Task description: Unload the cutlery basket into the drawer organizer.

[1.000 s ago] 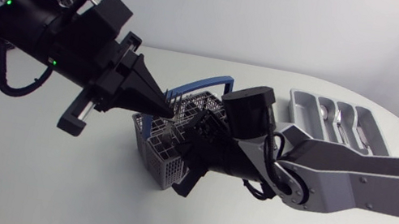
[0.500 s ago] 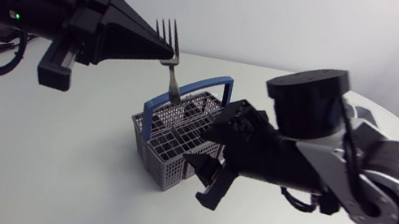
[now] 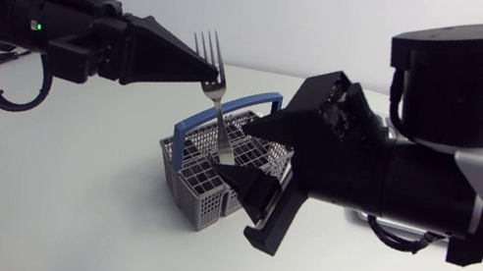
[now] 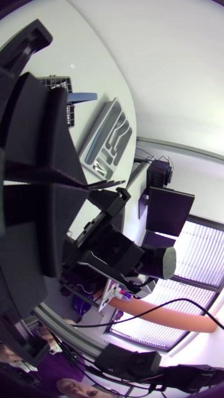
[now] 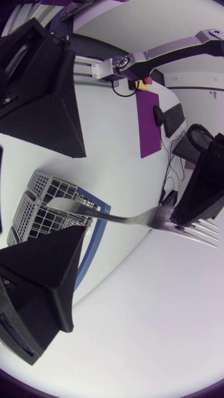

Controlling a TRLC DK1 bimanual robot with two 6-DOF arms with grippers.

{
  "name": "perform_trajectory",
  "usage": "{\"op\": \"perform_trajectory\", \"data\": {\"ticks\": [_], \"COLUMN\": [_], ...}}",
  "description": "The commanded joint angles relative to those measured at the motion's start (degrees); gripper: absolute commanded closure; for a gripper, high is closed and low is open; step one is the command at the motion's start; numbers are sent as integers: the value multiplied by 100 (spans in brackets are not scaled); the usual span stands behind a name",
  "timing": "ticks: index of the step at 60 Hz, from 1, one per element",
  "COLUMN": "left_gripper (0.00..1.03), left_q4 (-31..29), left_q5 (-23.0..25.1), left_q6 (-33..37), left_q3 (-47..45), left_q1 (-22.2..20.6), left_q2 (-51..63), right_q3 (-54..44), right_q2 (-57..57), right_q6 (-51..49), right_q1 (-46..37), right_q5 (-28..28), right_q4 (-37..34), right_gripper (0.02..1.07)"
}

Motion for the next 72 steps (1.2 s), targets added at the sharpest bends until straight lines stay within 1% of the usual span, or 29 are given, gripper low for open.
{"op": "perform_trajectory", "data": {"ticks": [1,6,9,18,23,28,33,38,41,42,45,62,72], "left_gripper": [94,94,94,94,94,94,94,94,94,94,94,94,94], "left_q4": [84,242,286,312,303,312,312,312,312,312,312,339,356], "left_q5": [228,316,492,544,571,571,580,580,580,588,606,606,606], "left_q6": [-310,-503,-573,-653,-679,-723,-758,-758,-767,-784,-793,-820,-837], "left_q3": [-110,-101,-92,-110,-119,-101,-101,-101,-92,-92,-101,-75,-66], "left_q1": [71,115,159,53,-26,-61,-96,-114,-114,-123,-140,-149,-149], "left_q2": [85,173,217,269,269,261,261,234,234,234,226,182,102], "right_q3": [168,247,282,397,423,476,520,520,511,511,511,493,432], "right_q2": [-3,5,23,102,199,251,278,287,287,287,287,225,58], "right_q6": [38,38,38,46,46,46,46,55,55,64,64,99,90], "right_q1": [38,38,47,47,47,29,20,20,11,11,11,-24,-41], "right_q5": [14,5,-4,-83,-136,-250,-294,-320,-329,-338,-338,-408,-399], "right_q4": [-16,-25,-34,-34,-34,-16,-42,-34,-42,-51,-60,-245,-253], "right_gripper": [27,29,33,47,50,62,68,80,85,88,93,100,99]}}
